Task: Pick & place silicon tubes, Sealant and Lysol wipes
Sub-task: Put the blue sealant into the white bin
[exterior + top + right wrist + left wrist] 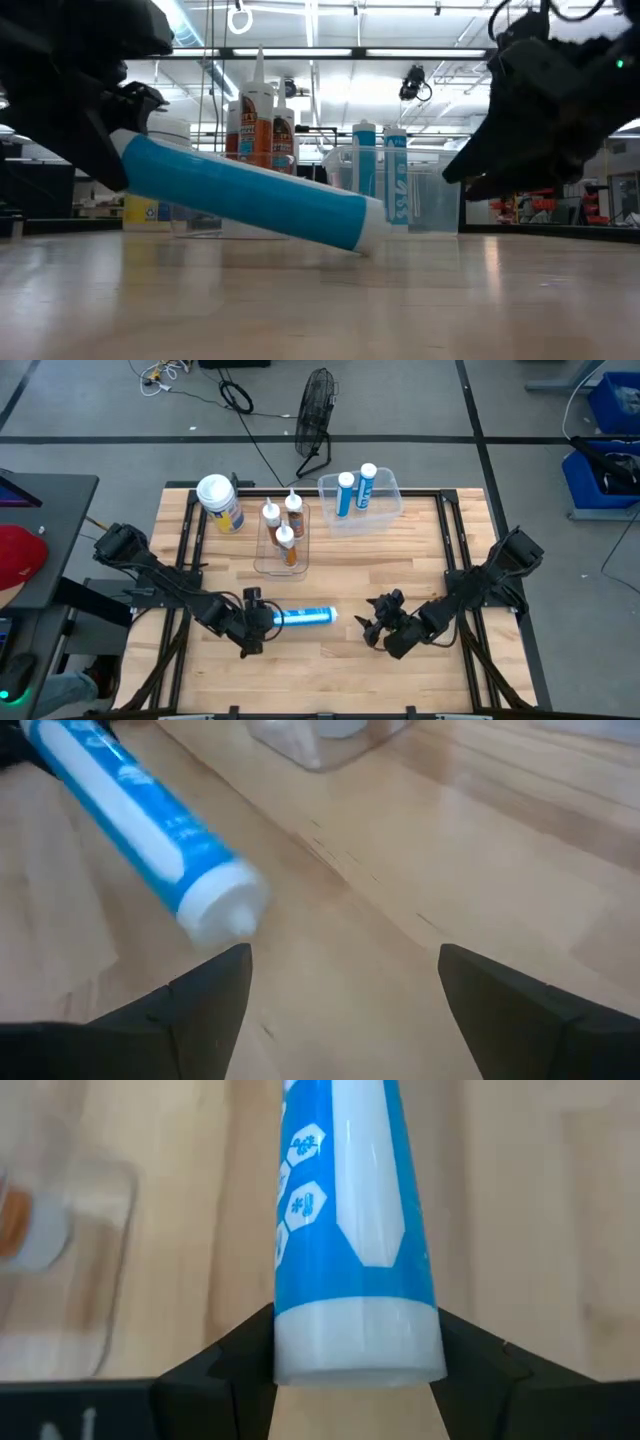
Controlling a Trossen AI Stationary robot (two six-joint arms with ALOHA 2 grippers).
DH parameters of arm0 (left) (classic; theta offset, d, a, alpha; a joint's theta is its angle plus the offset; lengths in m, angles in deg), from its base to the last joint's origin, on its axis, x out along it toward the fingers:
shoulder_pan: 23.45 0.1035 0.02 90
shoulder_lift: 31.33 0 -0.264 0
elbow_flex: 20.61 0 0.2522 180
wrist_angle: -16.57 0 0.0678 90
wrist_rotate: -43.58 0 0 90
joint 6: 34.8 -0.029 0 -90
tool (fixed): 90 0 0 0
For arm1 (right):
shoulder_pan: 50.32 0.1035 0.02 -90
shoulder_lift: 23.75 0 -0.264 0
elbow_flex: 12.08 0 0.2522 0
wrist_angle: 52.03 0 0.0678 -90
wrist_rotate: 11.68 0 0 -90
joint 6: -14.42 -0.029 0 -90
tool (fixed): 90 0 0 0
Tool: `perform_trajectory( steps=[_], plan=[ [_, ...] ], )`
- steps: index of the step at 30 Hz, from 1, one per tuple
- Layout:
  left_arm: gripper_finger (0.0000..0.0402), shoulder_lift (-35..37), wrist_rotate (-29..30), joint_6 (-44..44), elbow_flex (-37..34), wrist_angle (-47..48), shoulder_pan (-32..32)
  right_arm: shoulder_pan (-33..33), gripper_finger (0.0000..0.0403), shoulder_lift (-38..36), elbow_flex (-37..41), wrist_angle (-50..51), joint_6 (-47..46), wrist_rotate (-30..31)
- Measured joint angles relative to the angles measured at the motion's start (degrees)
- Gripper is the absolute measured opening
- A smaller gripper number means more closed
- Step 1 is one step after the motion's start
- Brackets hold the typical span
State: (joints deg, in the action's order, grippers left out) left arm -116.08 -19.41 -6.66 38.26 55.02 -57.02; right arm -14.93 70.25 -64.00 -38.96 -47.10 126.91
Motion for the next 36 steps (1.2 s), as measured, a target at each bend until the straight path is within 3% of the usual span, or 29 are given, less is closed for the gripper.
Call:
perform_trajectory(
  steps=[2,5,9,15,20,23,28,36],
  plan=[
    [0.0213,0.0,-0.1,-1.7,0.0,-1.5,0.0,-1.2,0.0327,0.0,3.1,-8.1,4.8,-2.2],
    [0.0217,0.0,-0.1,-1.9,0.0,-2.1,0.6,-3.8,0.0327,0.0,5.6,-17.9,11.8,-10.6],
    [0.0213,-0.6,-0.2,-2.3,0.0,-3.8,1.9,-6.5,0.0334,0.0,5.1,-22.3,20.0,-16.4],
    [0.0216,-1.6,-2.6,-4.8,0.0,-6.6,3.7,-9.3,0.0364,0.0,-0.6,-12.5,28.5,-16.7],
    [0.0214,-1.6,-3.0,-4.7,0.0,-7.0,4.2,-10.1,0.0395,0.0,-5.6,2.1,24.7,-16.9],
    [0.0216,-1.6,-3.0,-4.5,-0.6,-8.1,4.2,-9.0,0.0397,0.0,-5.9,5.2,21.6,-17.2],
    [0.0216,-1.6,-3.1,-4.4,-1.5,-9.3,4.3,-7.3,0.0391,0.0,-3.5,1.3,20.6,-17.2],
    [0.0217,-1.6,-3.5,-5.2,-1.5,-10.6,4.3,-8.1,0.0391,0.0,1.3,-18.2,32.9,-17.1]
  ],
)
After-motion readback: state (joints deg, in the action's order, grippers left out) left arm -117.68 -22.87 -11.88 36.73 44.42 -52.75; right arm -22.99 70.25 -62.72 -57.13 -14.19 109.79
